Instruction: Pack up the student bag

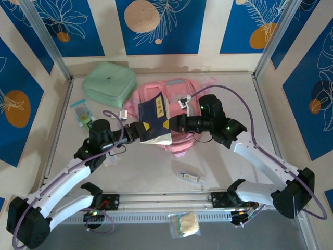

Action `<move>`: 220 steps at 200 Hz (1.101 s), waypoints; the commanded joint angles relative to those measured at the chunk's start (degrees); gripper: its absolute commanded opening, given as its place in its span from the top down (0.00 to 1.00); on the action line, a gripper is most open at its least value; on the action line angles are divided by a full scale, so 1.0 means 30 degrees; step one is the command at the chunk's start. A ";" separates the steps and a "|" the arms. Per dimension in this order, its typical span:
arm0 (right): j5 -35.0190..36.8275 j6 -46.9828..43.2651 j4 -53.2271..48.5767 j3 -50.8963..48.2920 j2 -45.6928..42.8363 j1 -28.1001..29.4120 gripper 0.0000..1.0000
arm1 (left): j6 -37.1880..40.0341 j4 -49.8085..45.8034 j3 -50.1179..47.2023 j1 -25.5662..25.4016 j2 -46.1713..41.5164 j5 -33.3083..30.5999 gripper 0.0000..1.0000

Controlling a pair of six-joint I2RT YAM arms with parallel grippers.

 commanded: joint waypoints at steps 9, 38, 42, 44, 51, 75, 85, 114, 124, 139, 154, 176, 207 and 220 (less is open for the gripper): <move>-0.1092 -0.0656 0.0453 -0.0434 0.0101 -0.0066 1.00 | 0.0019 0.1734 0.0753 -0.0593 -0.0465 0.0185 0.62; -0.0820 -0.0913 -0.0025 -0.0588 0.0167 -0.0107 1.00 | -0.0032 0.1715 0.0995 -0.0765 -0.0348 -0.0042 0.79; -0.0766 -0.0980 -0.0118 -0.0614 0.0159 -0.0127 1.00 | 0.0009 0.1638 0.1035 -0.0740 -0.0347 -0.0089 0.81; -0.0752 -0.1009 -0.0169 -0.0616 0.0136 -0.0134 1.00 | 0.0026 0.1603 0.1063 -0.0761 -0.0340 -0.0099 0.82; -0.0707 -0.1102 -0.0344 -0.0645 0.0113 -0.0162 0.99 | 0.0120 0.1482 0.1108 -0.0793 -0.0347 -0.0184 0.86; -0.0361 -0.1425 -0.0815 -0.0902 0.0042 -0.0234 0.81 | 0.0305 0.1318 0.1251 -0.0795 -0.0209 -0.0336 0.99; -0.0107 -0.1434 -0.1263 -0.1033 0.0043 -0.0351 0.67 | 0.0181 0.1529 0.1295 -0.0786 -0.0089 -0.0265 1.00; -0.1501 -0.0681 -0.1253 -0.1681 0.0127 -0.1633 0.35 | 0.0000 0.2270 0.1716 -0.1006 0.0287 -0.0018 1.00; -0.2389 -0.0307 -0.0793 -0.1873 0.0213 -0.2112 0.29 | -0.0090 0.2603 0.1857 -0.1249 0.0459 -0.0019 1.00; -0.3356 0.0083 -0.0193 -0.1777 0.0553 -0.2404 0.24 | -0.0139 0.2992 0.2052 -0.1629 0.0779 -0.0041 1.00; -0.4623 0.0451 0.0918 -0.1638 0.1036 -0.2347 0.23 | -0.0115 0.3286 0.2208 -0.1760 0.1242 -0.0070 1.00; -0.6073 0.1722 0.3211 -0.1803 0.1470 -0.2289 0.24 | -0.0273 0.4031 0.2282 -0.1771 0.1964 0.0246 1.00; -0.6389 0.1985 0.3514 -0.1530 0.0921 -0.2421 0.30 | 0.1254 0.1171 0.2910 -0.1786 0.1893 -0.0591 1.00; -0.5695 0.1449 0.2712 -0.1525 0.0480 -0.2419 0.34 | 0.2157 -0.0510 0.3260 -0.1780 0.1767 -0.1094 1.00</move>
